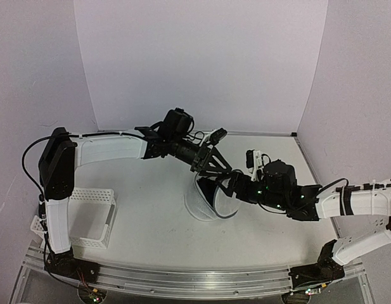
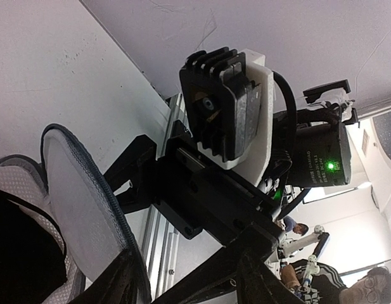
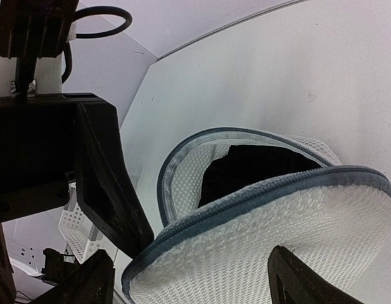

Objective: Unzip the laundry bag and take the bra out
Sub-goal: Open the laundry bag at the center of the board.

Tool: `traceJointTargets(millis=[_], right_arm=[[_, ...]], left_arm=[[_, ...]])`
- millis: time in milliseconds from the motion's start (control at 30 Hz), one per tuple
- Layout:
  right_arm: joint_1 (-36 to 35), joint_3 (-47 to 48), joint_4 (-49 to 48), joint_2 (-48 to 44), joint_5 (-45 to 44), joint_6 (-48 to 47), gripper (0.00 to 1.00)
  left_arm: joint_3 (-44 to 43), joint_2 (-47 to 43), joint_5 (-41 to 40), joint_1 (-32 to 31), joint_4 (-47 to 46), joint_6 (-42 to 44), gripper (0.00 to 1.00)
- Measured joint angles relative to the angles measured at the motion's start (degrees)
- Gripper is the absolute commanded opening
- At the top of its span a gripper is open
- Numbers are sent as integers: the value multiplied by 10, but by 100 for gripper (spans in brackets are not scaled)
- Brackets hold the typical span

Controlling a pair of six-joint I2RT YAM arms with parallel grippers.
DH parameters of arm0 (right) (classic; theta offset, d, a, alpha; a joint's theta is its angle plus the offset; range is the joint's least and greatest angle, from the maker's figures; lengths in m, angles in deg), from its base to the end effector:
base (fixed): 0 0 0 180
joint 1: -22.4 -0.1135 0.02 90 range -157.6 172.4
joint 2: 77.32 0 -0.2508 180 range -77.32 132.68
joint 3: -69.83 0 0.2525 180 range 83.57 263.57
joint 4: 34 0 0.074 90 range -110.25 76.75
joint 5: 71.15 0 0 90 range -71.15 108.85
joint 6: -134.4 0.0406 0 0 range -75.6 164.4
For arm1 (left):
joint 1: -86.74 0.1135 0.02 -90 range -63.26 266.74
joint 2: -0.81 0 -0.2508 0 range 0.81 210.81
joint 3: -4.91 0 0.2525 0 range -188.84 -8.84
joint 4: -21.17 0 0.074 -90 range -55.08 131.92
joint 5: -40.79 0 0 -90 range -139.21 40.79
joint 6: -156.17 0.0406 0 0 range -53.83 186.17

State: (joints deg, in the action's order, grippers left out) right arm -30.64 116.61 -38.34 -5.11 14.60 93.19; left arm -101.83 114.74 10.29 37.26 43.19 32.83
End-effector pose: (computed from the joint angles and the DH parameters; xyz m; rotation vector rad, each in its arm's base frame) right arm 0.1697 0.2205 0.2027 -0.0245 2.1045 1.0713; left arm 0.2689 -0.3685 0.2650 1.0796 2.1555 -1.8666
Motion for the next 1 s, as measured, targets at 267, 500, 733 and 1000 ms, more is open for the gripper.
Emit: traceJointTargets(millis=[267, 500, 733, 1000], right_arm=[[0, 0, -3, 0, 6, 7, 54], [0, 0, -5, -3, 14, 4, 18], [0, -3, 2, -20, 12, 8, 0], [0, -6, 35, -61, 1, 2, 0]], left_arm=[[0, 3, 8, -8, -26, -17, 52], [0, 8, 11, -10, -38, -27, 52], [0, 9, 17, -10, -49, -28, 51], [0, 7, 12, -5, -49, -28, 56]])
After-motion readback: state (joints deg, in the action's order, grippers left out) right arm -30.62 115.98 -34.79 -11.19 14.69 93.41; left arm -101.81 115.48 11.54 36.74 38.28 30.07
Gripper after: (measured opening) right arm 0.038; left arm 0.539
